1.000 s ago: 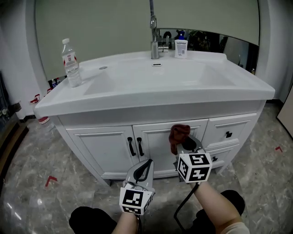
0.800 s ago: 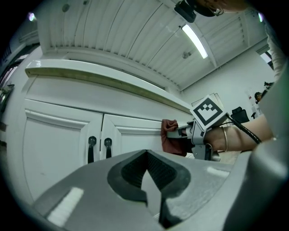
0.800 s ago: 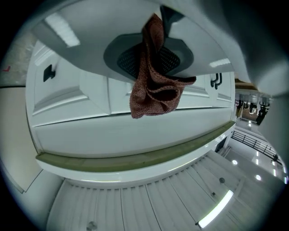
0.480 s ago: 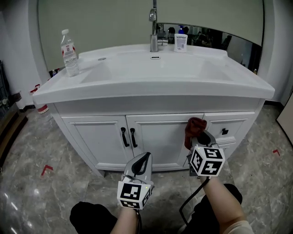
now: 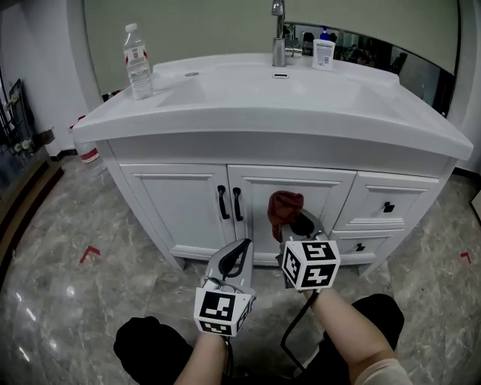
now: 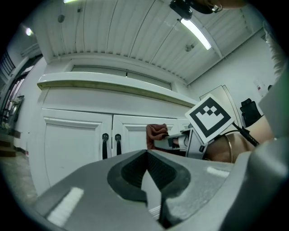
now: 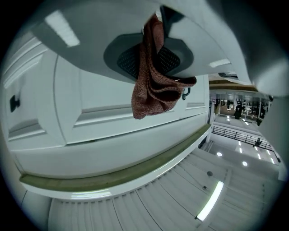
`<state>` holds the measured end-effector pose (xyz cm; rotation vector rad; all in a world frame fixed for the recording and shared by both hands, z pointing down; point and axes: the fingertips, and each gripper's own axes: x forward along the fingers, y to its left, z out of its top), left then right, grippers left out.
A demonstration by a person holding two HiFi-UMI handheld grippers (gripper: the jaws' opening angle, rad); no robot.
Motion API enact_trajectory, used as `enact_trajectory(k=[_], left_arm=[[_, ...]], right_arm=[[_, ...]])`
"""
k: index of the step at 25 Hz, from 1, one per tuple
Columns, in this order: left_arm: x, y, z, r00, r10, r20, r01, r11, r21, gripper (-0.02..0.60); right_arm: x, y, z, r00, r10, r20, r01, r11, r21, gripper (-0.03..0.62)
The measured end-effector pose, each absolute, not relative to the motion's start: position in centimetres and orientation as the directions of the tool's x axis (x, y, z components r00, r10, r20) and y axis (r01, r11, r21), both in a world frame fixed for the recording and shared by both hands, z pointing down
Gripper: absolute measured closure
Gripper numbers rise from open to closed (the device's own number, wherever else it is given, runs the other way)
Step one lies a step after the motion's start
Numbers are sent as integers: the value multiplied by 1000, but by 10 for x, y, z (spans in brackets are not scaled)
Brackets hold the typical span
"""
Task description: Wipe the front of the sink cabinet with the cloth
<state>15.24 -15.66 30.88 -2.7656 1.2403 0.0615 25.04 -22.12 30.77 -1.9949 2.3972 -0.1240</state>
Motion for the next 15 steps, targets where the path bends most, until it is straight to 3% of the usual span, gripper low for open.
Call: enact_trajectory(k=[8,15], left_arm=[[134,-167,323,642,-764,-62,-767,-640,-51,581],[122,-179,330,623,-780,-60,-782,-623,-34,581]], right_arm=[[199,-252,339,-227,-972,66,-972,222,-73,514],[205,-262,345,-224,-972,71,-970,216,-108,513]])
